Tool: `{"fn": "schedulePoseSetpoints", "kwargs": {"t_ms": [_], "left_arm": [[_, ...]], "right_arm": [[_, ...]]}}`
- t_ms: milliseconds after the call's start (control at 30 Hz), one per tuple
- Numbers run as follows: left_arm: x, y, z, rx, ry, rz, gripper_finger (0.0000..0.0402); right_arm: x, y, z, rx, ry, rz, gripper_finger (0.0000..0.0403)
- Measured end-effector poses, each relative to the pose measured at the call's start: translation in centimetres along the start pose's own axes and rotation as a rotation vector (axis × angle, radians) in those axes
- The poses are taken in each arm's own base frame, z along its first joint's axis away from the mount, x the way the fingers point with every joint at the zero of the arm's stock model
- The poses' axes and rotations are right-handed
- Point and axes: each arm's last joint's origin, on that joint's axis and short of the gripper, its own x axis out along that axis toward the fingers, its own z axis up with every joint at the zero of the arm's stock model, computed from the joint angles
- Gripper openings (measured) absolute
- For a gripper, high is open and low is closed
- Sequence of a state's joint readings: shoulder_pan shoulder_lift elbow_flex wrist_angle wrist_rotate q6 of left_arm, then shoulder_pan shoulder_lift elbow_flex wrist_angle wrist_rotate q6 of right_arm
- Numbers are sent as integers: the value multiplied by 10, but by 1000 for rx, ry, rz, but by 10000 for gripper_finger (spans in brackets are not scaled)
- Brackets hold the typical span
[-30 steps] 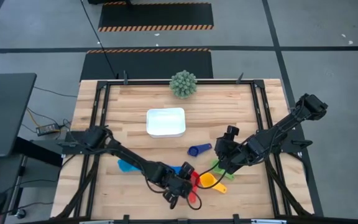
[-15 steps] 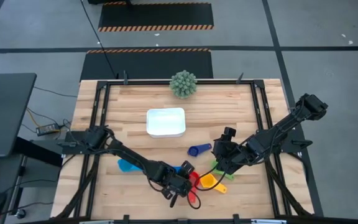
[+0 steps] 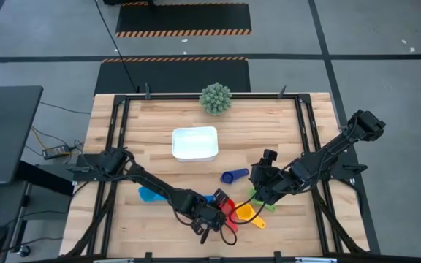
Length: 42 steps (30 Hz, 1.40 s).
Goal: Nest measuring cups in basket
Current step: Stack the red measuring cup on the top of the large blue measuring cup
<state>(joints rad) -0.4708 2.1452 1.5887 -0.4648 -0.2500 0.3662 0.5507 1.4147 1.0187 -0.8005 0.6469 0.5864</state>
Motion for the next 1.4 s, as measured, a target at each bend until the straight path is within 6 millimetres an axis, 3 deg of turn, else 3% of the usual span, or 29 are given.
{"fn": "schedulePoseSetpoints", "kwargs": {"t_ms": [300, 533, 933, 1100, 1400], "left_arm": [[-5, 2, 8, -133, -37, 7, 9], [-27, 13, 28, -264, -45, 9, 8], [-57, 29, 45, -523, -24, 60, 8], [-77, 27, 47, -661, 51, 127, 8], [-93, 1, 38, -949, 215, 191, 8]], "right_arm": [[0, 0, -1, -11, 12, 6, 244], [-10, -10, -2, -13, 14, 4, 244], [-35, -24, -4, 2, -56, 24, 244], [-38, -21, -8, -24, -52, 32, 244], [-44, -15, -12, -64, -60, 54, 244]]}}
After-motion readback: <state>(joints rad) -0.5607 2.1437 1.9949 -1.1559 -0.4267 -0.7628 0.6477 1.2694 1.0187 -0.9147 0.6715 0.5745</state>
